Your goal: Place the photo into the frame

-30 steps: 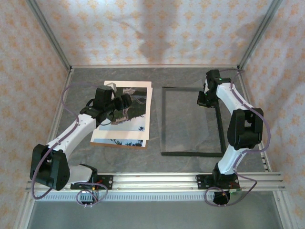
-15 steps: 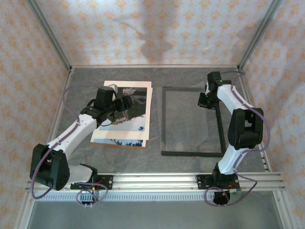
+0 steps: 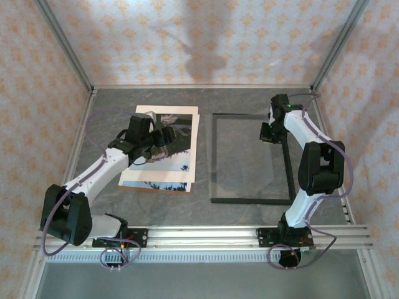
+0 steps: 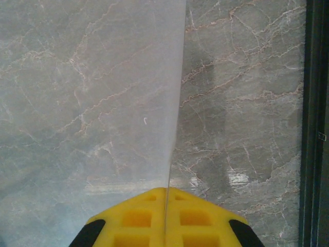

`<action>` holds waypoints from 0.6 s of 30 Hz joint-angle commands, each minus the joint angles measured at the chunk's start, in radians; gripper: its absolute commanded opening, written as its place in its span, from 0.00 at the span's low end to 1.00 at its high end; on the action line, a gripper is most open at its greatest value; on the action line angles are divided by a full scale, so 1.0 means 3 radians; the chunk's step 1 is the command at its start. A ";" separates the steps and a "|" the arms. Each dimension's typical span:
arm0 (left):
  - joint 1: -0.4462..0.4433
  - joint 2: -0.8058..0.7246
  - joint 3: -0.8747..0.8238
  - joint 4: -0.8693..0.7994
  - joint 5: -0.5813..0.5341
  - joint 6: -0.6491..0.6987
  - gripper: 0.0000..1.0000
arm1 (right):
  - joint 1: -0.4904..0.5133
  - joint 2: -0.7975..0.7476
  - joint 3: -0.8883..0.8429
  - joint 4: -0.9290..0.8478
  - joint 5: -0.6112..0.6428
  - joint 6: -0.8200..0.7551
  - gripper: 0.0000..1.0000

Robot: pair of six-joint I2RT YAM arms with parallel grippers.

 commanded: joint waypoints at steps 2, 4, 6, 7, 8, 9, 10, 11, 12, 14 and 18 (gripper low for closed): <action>-0.0027 0.0074 0.0071 -0.0032 -0.0009 0.0094 0.82 | -0.0012 -0.0202 -0.0107 -0.0131 0.0149 -0.0024 0.00; -0.0031 0.0092 0.0082 -0.0032 -0.0002 0.0100 0.83 | -0.0011 -0.0226 -0.0130 -0.0127 0.0144 -0.0009 0.00; -0.0032 0.0107 0.0084 -0.0030 0.0000 0.0105 0.83 | -0.0013 -0.0248 -0.0160 -0.0126 0.0146 -0.0008 0.00; -0.0037 0.0108 0.0083 -0.0028 0.0003 0.0105 0.82 | -0.0013 -0.0253 -0.0171 -0.0123 0.0165 -0.0009 0.00; -0.0035 0.0116 0.0084 -0.0024 0.0005 0.0106 0.83 | -0.0010 -0.0252 -0.0179 -0.0121 0.0198 -0.0007 0.00; -0.0042 0.0119 0.0086 -0.0027 0.0002 0.0105 0.83 | -0.0012 -0.0254 -0.0182 -0.0133 0.0210 -0.0007 0.00; -0.0041 0.0126 0.0087 -0.0026 0.0002 0.0105 0.82 | -0.0011 -0.0251 -0.0185 -0.0134 0.0208 -0.0017 0.00; -0.0042 0.0133 0.0086 -0.0026 0.0001 0.0109 0.83 | -0.0012 -0.0255 -0.0192 -0.0131 0.0214 -0.0023 0.00; -0.0047 0.0138 0.0088 -0.0021 0.0002 0.0110 0.83 | -0.0013 -0.0252 -0.0187 -0.0131 0.0228 -0.0026 0.00; -0.0048 0.0149 0.0094 -0.0012 0.0009 0.0110 0.83 | -0.0013 -0.0238 -0.0174 -0.0117 0.0247 -0.0030 0.00; -0.0053 0.0155 0.0094 -0.0014 0.0008 0.0114 0.82 | -0.0012 -0.0202 -0.0129 -0.0082 0.0217 -0.0028 0.00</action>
